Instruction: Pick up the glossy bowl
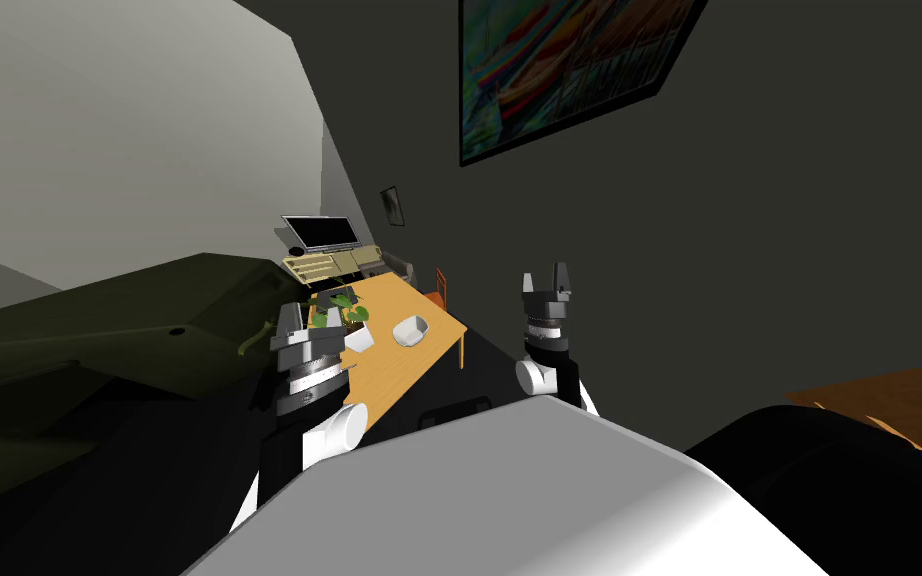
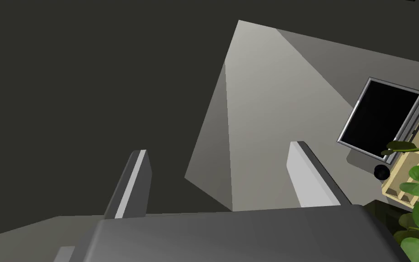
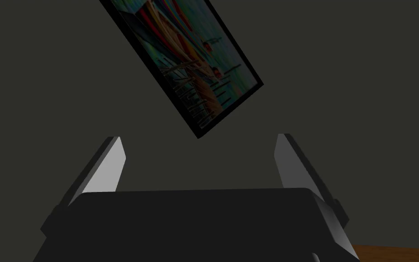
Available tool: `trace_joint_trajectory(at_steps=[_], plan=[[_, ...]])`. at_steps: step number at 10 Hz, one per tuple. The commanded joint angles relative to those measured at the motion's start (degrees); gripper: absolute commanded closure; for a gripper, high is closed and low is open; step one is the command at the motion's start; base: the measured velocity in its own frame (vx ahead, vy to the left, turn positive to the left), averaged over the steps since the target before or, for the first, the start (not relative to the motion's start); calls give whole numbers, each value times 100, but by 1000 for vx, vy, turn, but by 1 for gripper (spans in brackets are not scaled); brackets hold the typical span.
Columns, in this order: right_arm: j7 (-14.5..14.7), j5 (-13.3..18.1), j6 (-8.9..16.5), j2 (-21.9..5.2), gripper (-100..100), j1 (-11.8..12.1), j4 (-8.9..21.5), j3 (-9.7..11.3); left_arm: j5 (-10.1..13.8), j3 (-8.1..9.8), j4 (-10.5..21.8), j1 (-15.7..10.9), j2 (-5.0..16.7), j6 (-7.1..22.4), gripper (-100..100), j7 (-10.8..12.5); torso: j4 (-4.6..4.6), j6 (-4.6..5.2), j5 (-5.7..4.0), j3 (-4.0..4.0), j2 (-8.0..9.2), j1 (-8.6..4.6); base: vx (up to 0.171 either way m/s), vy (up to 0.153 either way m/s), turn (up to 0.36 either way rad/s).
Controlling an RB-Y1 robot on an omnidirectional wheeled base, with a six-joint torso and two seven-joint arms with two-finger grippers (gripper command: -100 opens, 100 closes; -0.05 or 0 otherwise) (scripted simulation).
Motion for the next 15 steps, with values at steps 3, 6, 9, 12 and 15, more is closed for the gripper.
trace_joint_trajectory(at_steps=[3,6,9,12,15], plan=[[0,0,0,0,0,0,0,0,114,69,87,-83,472,256,-100,60,1,0,0,3,6,-2,-19,-10,-15],[0,0,0,0,0,0,0,0,297,186,232,-221,797,682,-100,158,3,0,-2,7,12,-8,-35,-21,-24],[0,0,0,0,0,0,0,0,533,344,433,-404,983,1188,-100,290,3,1,-1,7,12,-5,-36,-18,-38],[0,0,0,0,0,0,0,0,706,466,594,-547,1049,1634,-100,390,1,0,-1,3,6,-5,-16,-18,-29],[0,0,0,0,0,0,0,0,881,597,776,-704,1087,2109,-100,497,1,0,-1,2,3,-5,-12,-19,-33]])
